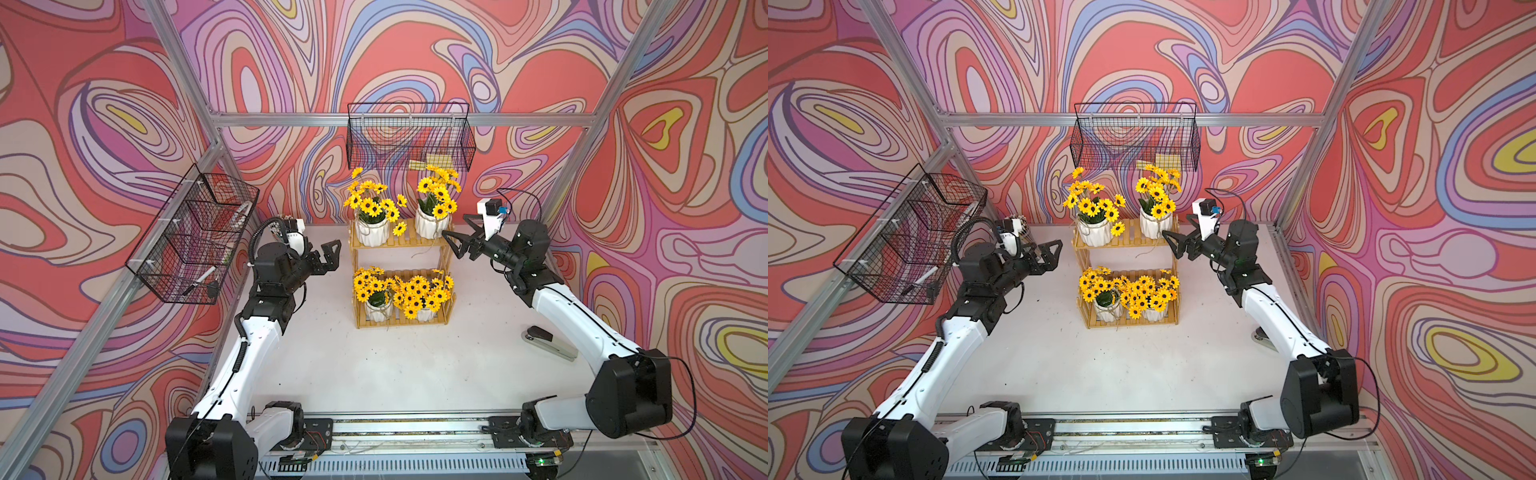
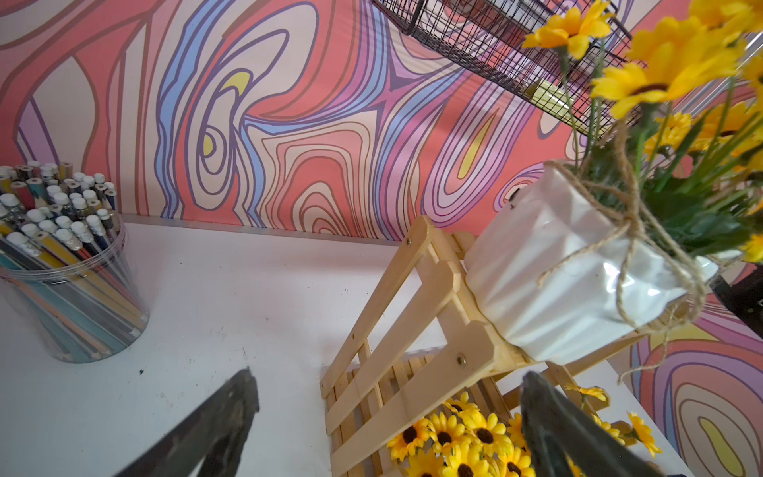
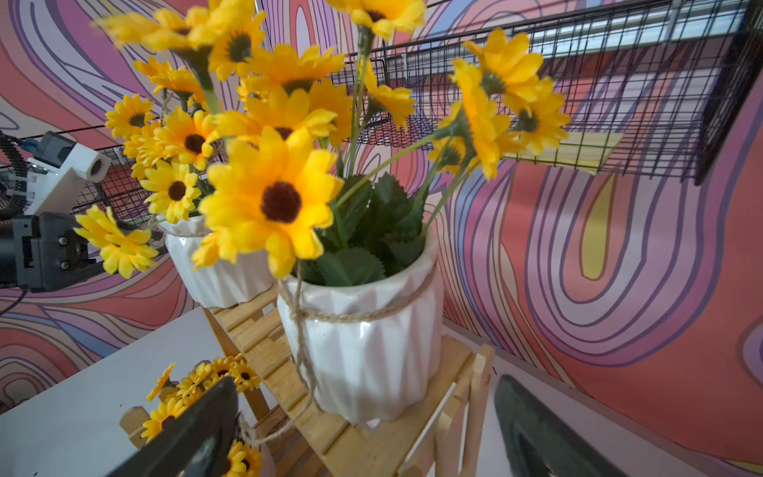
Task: Take the sunflower pots off the shelves
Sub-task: Pick up the sunflower pot from the shelf.
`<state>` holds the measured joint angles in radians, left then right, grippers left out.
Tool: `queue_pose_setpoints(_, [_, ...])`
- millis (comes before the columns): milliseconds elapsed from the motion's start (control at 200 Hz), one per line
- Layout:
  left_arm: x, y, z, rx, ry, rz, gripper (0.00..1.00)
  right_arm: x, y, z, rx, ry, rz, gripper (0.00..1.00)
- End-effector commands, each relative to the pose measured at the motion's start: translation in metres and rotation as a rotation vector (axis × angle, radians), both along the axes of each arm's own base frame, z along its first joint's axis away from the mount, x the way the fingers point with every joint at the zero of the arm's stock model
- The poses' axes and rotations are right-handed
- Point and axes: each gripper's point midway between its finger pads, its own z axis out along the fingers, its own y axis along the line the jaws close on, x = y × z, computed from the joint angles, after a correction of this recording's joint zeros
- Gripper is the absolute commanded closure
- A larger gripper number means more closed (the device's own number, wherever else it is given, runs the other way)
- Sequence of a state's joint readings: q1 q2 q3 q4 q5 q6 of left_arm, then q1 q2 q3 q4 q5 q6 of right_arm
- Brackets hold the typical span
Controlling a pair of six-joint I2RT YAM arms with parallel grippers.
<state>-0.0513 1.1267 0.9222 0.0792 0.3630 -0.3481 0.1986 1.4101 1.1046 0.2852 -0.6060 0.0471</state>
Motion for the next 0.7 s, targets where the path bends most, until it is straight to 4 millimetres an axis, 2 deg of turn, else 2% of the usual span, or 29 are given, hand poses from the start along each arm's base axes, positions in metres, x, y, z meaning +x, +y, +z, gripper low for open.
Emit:
queue_pose_setpoints(0, [-0.003,0.002,0.023,0.007,-0.063,0.000,0.00,0.002,0.012,0.009,-0.001,-0.027,0.044,0.02])
queue_pose_setpoints(321, [-0.003,0.002,0.025,0.009,-0.067,0.001,0.00,0.016,0.027,0.009,-0.028,-0.037,0.047,0.02])
queue_pose_setpoints(696, [-0.003,0.002,0.025,0.001,-0.068,-0.003,0.00,0.031,0.036,0.010,-0.029,-0.049,0.025,0.02])
